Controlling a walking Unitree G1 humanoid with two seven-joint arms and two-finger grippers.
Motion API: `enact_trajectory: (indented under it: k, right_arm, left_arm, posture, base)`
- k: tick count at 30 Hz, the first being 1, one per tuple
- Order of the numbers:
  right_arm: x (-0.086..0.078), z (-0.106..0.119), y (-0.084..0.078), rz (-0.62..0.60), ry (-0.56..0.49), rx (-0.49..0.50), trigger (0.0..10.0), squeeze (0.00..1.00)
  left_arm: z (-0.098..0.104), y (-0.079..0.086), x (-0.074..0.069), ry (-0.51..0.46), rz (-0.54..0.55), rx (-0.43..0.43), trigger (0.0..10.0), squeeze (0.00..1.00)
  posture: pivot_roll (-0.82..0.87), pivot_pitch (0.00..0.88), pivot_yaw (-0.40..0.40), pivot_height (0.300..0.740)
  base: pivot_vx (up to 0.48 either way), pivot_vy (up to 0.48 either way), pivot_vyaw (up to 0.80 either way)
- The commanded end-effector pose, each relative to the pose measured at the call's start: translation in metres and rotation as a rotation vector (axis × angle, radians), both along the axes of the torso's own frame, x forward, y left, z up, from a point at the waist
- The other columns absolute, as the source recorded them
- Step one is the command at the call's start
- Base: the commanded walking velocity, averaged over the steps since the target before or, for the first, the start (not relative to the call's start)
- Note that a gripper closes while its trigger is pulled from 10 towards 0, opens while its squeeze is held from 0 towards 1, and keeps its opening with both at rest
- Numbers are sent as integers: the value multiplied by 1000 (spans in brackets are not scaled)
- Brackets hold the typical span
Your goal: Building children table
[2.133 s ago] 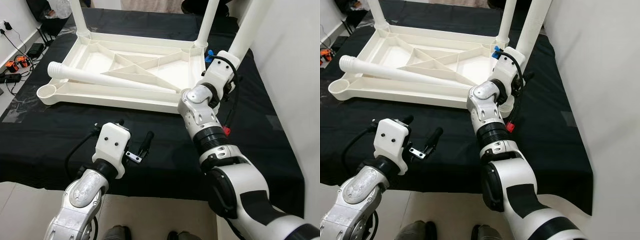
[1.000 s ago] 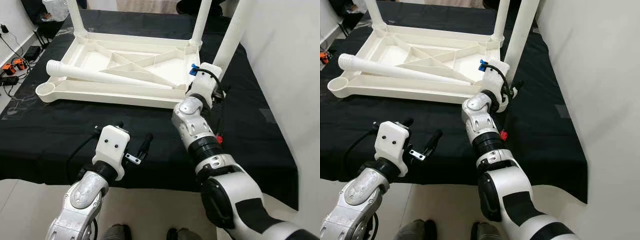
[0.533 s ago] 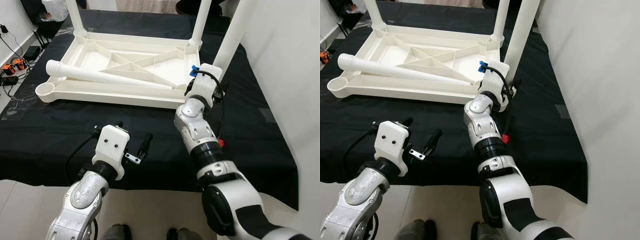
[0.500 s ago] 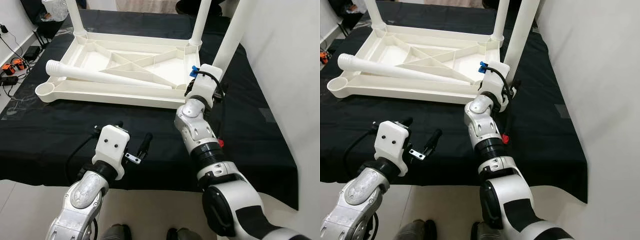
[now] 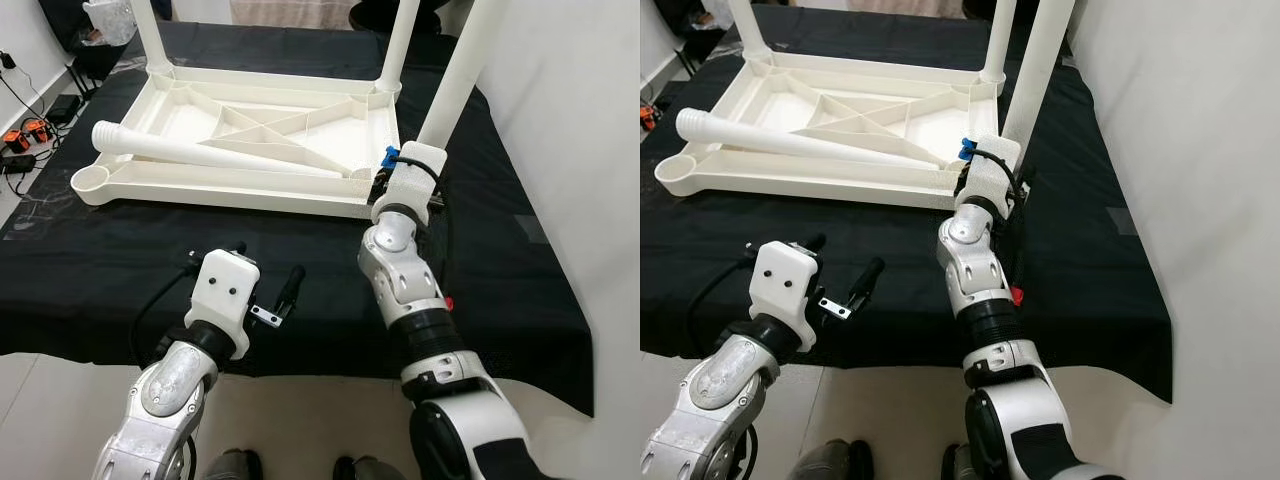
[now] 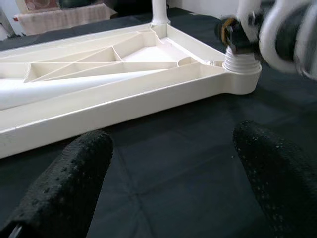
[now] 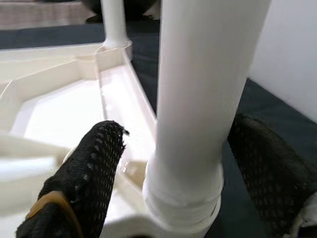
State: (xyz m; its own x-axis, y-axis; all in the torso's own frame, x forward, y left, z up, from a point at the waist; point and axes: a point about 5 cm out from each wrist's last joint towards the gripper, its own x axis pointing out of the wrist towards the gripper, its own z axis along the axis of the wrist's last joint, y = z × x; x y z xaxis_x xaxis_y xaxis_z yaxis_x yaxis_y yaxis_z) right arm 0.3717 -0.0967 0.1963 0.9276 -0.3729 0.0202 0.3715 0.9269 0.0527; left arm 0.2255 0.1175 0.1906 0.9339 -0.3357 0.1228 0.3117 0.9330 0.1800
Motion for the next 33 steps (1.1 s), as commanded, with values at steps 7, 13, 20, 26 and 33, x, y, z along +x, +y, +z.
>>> enact_trajectory:
  k: [7,13,20,26,33]
  right_arm:
    - [-12,-5,-8,39,28,-16,10000,0]
    - [-22,-13,-14,111,58,-40,10000,0]
    - [-44,-22,-16,276,81,-62,10000,0]
    - [-54,-30,-47,297,140,-195,10000,0]
    - [-35,-36,-91,84,206,-430,10000,0]
  left_arm:
    - [-5,-1,0,20,2,-1,10000,0]
    - [-5,0,1,19,3,0,10000,0]
    - [-5,0,1,17,2,-3,10000,0]
    - [-5,0,0,16,1,-5,10000,0]
    - [-5,-3,-3,19,-13,-8,10000,0]
  posture:
    - [73,133,-66,740]
    - [70,133,-65,740]
    - [60,134,-63,740]
    - [59,133,-62,740]
    - [74,135,-54,740]
  base:
    - [0,0,0]
    - [0,0,0]
    - [0,0,0]
    - [0,0,0]
    - [0,0,0]
